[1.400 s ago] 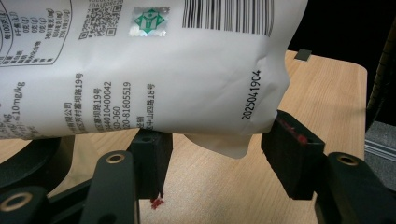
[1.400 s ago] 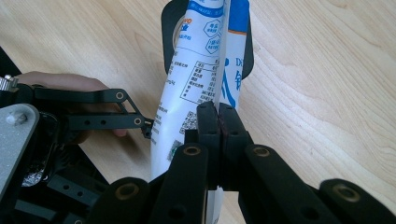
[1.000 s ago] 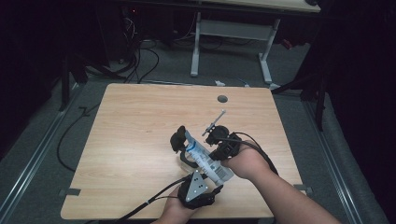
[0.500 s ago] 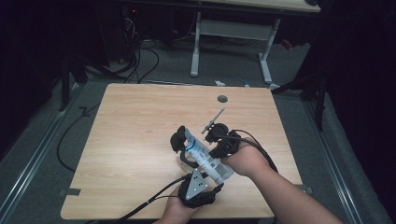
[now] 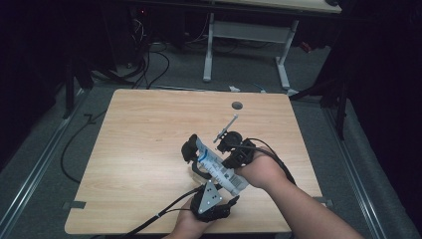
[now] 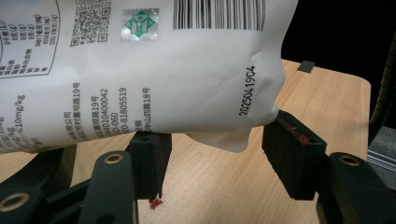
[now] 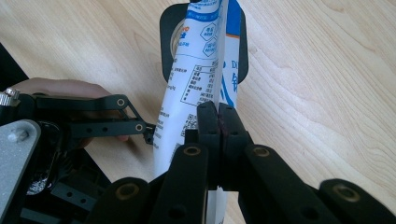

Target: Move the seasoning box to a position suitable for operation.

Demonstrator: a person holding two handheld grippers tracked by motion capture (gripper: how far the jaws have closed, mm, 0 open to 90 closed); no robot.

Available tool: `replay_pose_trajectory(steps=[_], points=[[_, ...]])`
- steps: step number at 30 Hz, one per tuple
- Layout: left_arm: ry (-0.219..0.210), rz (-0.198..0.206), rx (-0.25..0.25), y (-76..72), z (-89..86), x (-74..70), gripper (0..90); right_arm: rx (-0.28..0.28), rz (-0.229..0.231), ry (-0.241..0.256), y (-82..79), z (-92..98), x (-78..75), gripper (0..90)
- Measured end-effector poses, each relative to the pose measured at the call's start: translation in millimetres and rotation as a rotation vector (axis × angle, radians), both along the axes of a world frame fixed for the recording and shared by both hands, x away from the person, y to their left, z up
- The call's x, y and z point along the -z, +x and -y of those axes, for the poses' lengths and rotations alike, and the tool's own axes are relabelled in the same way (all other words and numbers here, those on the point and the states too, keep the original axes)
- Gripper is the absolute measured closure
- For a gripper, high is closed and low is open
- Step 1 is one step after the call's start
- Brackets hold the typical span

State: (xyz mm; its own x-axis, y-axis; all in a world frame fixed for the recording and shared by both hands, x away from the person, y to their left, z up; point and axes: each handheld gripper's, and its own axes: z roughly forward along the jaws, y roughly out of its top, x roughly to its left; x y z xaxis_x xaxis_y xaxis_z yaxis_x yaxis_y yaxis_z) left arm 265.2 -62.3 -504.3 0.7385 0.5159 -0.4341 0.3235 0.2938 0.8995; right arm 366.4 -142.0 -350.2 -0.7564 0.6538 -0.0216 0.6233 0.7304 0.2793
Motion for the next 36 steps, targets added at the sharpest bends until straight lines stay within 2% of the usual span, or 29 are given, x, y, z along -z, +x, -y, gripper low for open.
replay_pose_trajectory(steps=[17,28,36], points=[[-0.022,-0.003,0.004,0.2,2.9,-5.3,43.6,-0.01,0.019,-0.017,-1.0,-0.8,-5.0,90.0],[-0.007,0.005,0.0,0.4,3.2,-4.8,44.4,-0.007,0.019,-0.018,0.6,-2.3,-4.4,90.0],[-0.012,0.005,0.0,1.1,2.5,-5.8,44.5,-0.012,0.023,-0.018,1.2,-2.9,-5.2,90.0]])
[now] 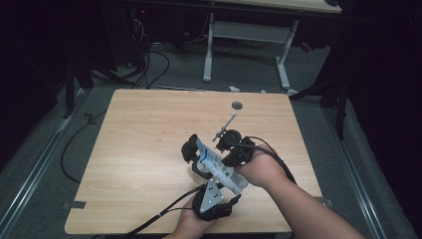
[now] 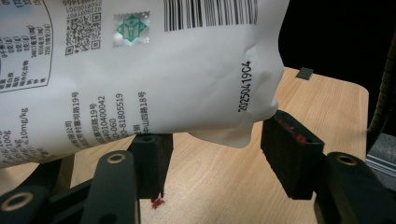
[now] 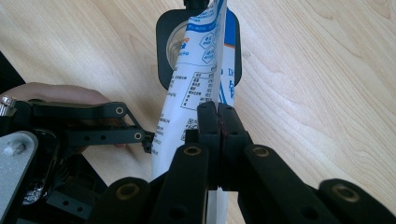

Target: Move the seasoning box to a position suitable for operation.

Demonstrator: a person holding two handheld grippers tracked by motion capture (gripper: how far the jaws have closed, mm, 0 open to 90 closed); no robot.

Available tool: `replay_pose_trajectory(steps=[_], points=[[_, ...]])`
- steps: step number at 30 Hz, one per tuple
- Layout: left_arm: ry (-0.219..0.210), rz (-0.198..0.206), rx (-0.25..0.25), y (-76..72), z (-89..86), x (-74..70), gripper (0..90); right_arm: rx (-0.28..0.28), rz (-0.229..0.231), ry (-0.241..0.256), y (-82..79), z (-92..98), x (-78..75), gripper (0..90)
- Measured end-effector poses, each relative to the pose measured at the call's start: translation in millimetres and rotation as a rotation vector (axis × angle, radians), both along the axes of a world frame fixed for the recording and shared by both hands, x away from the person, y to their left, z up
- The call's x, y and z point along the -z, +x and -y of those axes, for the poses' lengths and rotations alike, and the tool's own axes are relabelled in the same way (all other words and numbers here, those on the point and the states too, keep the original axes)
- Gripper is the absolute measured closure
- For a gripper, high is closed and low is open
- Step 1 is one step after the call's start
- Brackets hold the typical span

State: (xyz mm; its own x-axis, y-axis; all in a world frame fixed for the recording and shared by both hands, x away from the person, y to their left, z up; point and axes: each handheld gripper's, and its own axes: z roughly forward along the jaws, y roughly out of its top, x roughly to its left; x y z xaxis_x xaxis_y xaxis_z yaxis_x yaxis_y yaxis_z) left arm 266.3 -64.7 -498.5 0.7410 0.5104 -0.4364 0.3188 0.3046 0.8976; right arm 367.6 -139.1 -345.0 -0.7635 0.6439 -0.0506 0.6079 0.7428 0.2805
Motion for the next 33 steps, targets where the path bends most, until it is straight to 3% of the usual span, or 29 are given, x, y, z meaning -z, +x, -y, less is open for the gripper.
replay_pose_trajectory(steps=[33], points=[[-0.01,-0.005,0.003,0.8,0.6,-1.1,44.7,0.001,-0.02,-0.004,3.1,0.2,-1.6,90.0]])
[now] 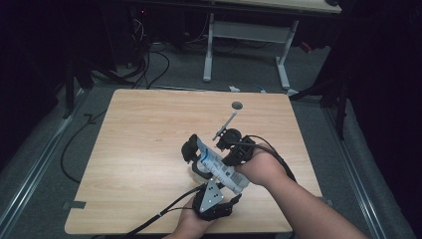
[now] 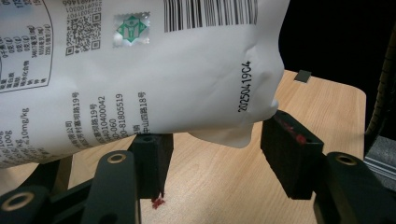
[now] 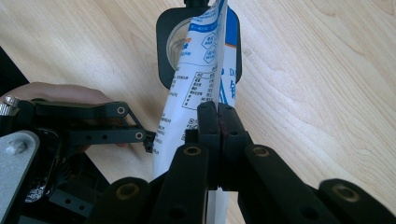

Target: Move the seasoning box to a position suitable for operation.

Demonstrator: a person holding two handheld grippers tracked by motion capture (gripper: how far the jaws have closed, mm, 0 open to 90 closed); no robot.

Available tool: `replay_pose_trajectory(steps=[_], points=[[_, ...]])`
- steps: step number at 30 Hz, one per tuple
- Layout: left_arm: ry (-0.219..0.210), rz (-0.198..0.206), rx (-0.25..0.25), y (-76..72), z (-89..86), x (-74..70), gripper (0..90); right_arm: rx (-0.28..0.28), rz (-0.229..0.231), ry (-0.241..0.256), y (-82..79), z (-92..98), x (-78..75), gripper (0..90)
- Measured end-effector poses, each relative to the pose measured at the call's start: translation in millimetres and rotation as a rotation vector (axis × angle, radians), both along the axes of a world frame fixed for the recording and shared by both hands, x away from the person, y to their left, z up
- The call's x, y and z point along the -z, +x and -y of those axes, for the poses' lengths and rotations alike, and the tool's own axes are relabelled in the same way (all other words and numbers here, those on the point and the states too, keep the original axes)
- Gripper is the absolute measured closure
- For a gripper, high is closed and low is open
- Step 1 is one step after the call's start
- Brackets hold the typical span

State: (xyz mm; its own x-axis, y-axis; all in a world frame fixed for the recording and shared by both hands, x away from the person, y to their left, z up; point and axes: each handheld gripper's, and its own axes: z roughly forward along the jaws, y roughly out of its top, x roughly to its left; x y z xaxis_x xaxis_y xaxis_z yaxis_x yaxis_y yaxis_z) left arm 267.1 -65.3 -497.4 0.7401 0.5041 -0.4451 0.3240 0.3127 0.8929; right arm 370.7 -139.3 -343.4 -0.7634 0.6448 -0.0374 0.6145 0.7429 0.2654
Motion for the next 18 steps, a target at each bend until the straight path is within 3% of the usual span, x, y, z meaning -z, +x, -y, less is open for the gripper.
replay_pose_trajectory(steps=[18], points=[[0.001,-0.007,-0.001,1.6,-1.4,-1.6,44.7,-0.008,0.002,-0.011,2.7,-4.7,0.1,90.0]])
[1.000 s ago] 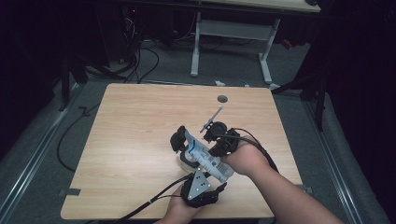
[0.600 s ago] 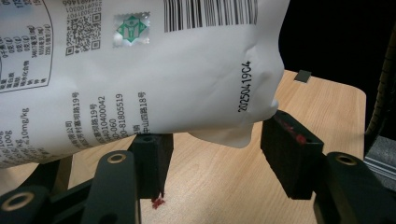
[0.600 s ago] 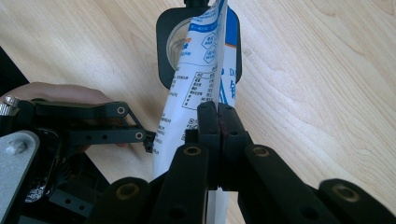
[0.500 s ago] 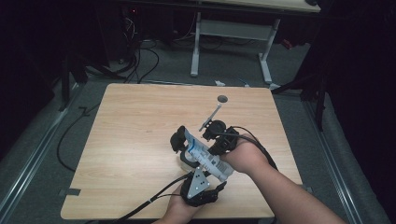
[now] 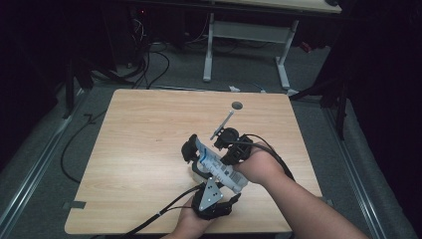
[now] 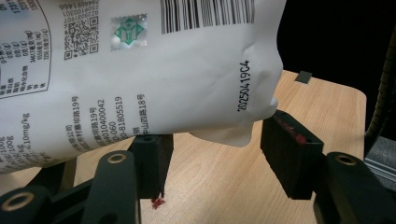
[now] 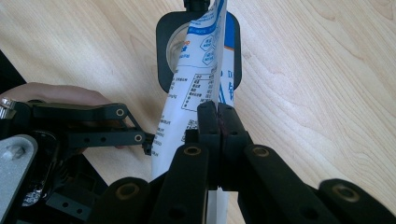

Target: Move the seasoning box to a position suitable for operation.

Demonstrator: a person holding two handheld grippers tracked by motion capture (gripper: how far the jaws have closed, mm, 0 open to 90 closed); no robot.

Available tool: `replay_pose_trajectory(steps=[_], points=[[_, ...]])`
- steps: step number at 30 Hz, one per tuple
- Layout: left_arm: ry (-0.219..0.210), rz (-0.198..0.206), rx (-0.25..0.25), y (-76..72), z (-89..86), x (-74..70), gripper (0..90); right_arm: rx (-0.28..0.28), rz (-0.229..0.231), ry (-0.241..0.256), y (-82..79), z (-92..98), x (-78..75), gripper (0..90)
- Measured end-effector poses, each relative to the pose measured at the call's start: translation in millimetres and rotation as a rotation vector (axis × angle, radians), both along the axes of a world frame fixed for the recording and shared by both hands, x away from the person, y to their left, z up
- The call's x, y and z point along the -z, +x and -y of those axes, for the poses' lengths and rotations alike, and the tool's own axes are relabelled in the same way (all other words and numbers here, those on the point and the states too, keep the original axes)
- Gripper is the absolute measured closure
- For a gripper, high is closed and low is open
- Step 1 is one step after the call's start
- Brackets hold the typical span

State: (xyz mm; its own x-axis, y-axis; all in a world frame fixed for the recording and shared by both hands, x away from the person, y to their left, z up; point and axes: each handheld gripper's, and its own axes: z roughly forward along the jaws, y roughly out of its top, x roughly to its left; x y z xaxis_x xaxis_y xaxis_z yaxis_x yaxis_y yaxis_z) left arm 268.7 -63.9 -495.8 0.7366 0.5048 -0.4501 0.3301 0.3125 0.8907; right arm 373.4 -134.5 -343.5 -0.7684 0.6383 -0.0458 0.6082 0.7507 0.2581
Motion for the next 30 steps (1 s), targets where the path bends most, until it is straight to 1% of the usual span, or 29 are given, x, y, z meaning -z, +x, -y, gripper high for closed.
replay_pose_trajectory(steps=[6,9,12,19,30], points=[[-0.003,0.0,0.0,0.0,0.7,-0.4,44.8,0.0,-0.002,-0.005,0.4,0.5,-0.7,90.0],[-0.003,0.0,-0.001,0.5,0.5,-0.5,44.8,0.0,-0.001,0.003,0.8,0.9,-0.7,90.0],[-0.003,-0.001,-0.002,0.5,0.5,-0.3,44.8,-0.001,0.002,-0.002,0.9,0.3,-0.7,90.0],[-0.002,0.001,-0.001,0.8,0.3,-0.6,44.9,-0.003,0.002,0.005,0.9,-0.1,-0.3,90.0],[0.0,0.006,-0.001,0.5,0.2,0.0,45.0,-0.003,0.004,0.004,0.4,0.3,-0.6,90.0]])
